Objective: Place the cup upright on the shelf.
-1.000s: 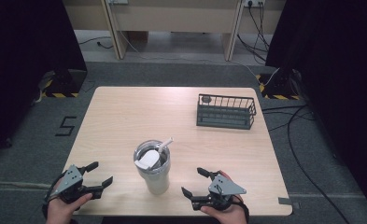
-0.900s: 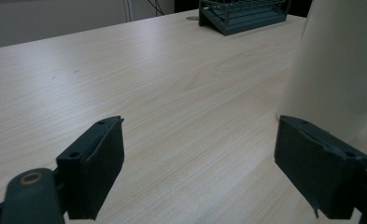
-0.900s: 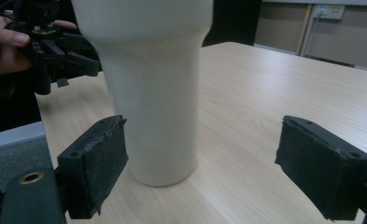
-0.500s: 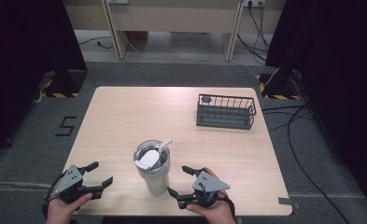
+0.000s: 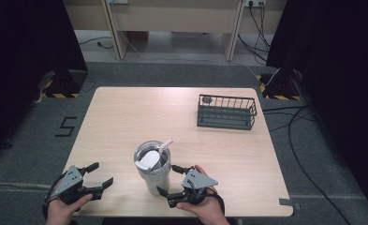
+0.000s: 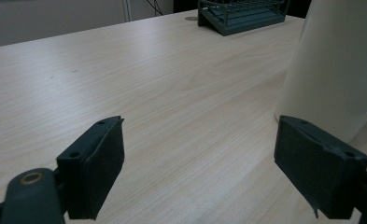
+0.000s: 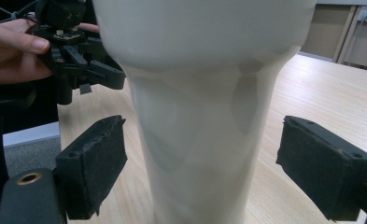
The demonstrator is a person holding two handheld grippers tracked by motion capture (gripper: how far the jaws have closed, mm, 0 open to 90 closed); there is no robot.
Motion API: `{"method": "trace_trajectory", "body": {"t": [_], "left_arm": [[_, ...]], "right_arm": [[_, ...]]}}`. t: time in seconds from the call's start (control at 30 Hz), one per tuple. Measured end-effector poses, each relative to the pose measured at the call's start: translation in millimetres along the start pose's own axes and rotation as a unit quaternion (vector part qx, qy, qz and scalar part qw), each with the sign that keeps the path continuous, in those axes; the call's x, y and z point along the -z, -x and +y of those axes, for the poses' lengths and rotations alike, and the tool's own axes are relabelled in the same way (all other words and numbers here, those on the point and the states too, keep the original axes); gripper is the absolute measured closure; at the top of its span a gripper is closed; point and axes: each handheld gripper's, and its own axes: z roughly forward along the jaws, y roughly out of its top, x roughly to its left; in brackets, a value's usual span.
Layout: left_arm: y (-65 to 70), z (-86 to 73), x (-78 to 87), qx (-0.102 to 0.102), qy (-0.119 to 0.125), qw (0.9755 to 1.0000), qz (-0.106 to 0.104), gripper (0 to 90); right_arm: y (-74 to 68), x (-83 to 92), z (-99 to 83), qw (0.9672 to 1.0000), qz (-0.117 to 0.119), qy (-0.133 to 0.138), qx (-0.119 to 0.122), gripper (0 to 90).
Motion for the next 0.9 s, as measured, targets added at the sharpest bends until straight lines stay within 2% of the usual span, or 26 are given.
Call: {"method": "trace_trajectory", "body": {"t": [0.4,0.8,0.9], "left_arm": [[0.2,0.2,0.1,-0.001,0.001,1.0,-0.001,15.7],[0.5,0.2,0.0,-0.001,0.001,1.0,-0.004,15.7],[0.6,0.2,0.0,-0.002,0.001,1.0,-0.004,15.7]], "right_arm": [[0.3,-18.2,3.3,0.9999,0.001,0.014,-0.001,14.3],[1.6,-36.9,2.8,0.9998,-0.006,0.016,-0.005,4.0],[1.2,-40.7,3.0,0.9998,-0.007,0.017,-0.001,3.7]]}}
